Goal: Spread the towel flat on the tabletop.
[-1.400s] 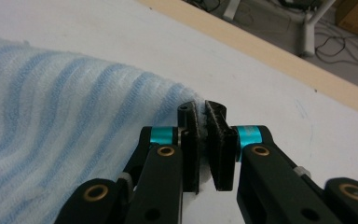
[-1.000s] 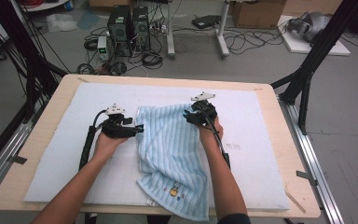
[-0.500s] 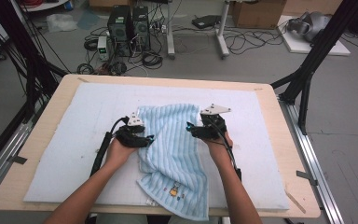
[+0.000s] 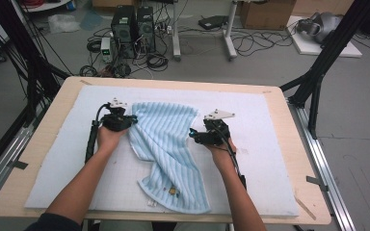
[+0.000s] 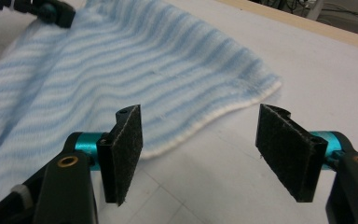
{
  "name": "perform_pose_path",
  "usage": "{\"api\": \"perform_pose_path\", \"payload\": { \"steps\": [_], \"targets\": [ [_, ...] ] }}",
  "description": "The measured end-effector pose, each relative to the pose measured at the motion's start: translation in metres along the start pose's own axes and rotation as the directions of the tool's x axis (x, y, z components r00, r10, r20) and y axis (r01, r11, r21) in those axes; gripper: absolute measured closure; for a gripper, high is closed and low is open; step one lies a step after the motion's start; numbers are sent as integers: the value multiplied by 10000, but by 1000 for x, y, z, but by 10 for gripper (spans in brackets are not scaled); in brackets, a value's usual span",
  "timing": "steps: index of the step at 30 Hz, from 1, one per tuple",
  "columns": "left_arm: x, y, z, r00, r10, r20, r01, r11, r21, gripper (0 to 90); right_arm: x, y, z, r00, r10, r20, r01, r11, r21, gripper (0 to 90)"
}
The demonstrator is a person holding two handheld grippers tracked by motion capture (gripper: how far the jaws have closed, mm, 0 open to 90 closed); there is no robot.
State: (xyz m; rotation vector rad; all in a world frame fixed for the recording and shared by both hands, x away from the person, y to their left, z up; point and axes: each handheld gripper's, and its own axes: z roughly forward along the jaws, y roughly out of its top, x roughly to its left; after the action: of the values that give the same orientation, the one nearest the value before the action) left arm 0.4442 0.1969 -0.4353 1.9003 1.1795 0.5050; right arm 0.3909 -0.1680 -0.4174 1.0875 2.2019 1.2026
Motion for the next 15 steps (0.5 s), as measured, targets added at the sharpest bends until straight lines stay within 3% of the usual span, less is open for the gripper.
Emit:
{"api": "perform_pose_path", "payload": {
  "steps": [4, 6, 8, 12, 15],
  "targets": [
    [21, 0, -6, 9974, -680, -224, 671, 9969, -401, 853, 6, 3, 7, 9998, 105, -140, -106, 9999, -73, 315],
    [23, -2, -7, 9965, -805, -234, 793, 9956, -492, 820, 10, 5, 13, 9996, 148, -253, -151, 9998, -116, 317],
    [23, -4, -8, 9943, -1065, -32, 1061, 9925, -612, 651, 13, 7, 19, 9997, 38, -258, -38, 10000, -1, 321],
    [18, -9, -10, 9938, -1076, 264, 1092, 9917, -681, 491, 18, 8, 38, 9991, -15, -425, 37, 9986, 522, 381],
    [16, -8, -15, 9930, -1078, 484, 1104, 9923, -556, 437, 21, 7, 52, 9985, 45, -538, 3, 9959, 899, 420]
  ]
}}
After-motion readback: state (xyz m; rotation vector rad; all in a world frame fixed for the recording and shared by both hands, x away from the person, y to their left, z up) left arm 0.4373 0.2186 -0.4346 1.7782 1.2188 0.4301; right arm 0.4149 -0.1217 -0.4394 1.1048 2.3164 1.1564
